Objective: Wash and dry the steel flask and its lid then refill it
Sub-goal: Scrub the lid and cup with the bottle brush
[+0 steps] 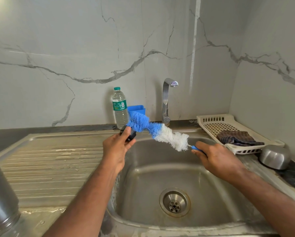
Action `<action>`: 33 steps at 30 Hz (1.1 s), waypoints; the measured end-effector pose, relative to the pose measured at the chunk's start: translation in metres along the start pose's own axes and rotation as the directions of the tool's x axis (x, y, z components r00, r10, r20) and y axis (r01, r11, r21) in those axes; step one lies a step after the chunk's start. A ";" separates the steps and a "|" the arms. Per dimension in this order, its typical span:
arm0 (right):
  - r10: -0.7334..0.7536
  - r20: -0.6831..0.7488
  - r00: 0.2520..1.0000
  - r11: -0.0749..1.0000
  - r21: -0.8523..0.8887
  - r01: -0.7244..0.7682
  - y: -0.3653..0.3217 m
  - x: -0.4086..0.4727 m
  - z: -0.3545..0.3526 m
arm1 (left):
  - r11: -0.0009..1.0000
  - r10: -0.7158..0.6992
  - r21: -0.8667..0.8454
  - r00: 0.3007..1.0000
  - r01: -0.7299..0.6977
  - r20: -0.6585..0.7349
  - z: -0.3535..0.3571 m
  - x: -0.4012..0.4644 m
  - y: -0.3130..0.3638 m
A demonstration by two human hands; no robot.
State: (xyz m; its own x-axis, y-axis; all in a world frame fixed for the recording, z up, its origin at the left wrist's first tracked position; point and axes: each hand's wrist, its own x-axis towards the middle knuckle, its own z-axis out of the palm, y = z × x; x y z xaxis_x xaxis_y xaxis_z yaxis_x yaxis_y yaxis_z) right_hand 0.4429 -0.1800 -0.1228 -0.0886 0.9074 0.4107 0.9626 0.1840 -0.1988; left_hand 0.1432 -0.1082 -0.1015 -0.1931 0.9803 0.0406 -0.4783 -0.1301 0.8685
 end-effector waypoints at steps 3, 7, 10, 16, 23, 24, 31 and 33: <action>-0.007 0.006 1.000 1.000 -0.030 0.007 -0.006 0.002 0.004 | 0.998 0.017 0.066 1.000 -0.017 0.015 0.002 -0.002 -0.006; 0.003 -0.007 1.000 0.999 -0.041 -0.003 -0.008 0.004 0.010 | 0.975 0.108 0.193 0.994 -0.110 0.024 0.006 -0.002 -0.015; 0.005 0.006 1.000 0.999 -0.043 -0.004 -0.006 0.002 0.009 | 0.962 0.113 0.248 0.993 -0.116 0.026 0.004 -0.002 -0.019; -0.012 0.006 1.000 0.999 -0.041 0.012 -0.008 0.003 0.006 | 0.993 0.021 0.118 1.000 -0.022 0.008 0.001 -0.001 -0.008; -0.020 -0.030 0.999 0.998 -0.054 0.018 -0.005 0.002 0.000 | 0.969 -0.190 -0.136 0.973 0.207 0.129 0.001 -0.007 0.004; -0.020 -0.025 0.999 0.999 -0.051 0.019 -0.006 0.002 0.001 | 0.961 -0.218 -0.133 0.961 0.242 0.170 0.003 -0.010 0.004; -0.064 -0.068 0.996 0.998 -0.010 0.064 0.001 0.001 0.000 | 0.926 -0.244 -0.250 0.955 0.281 0.171 -0.002 -0.006 0.013; -0.077 -0.053 0.996 0.997 -0.004 0.077 -0.001 0.002 0.002 | 0.932 -0.262 -0.201 0.945 0.301 0.197 0.000 -0.009 0.011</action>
State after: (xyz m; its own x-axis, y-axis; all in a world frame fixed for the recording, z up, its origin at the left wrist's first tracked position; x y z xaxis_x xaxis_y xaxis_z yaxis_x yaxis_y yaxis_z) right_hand 0.4413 -0.1781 -0.1236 -0.1485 0.8694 0.4713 0.9540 0.2515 -0.1632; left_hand 0.1393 -0.1188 -0.0927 0.1119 0.9895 -0.0919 -0.6763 0.1436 0.7225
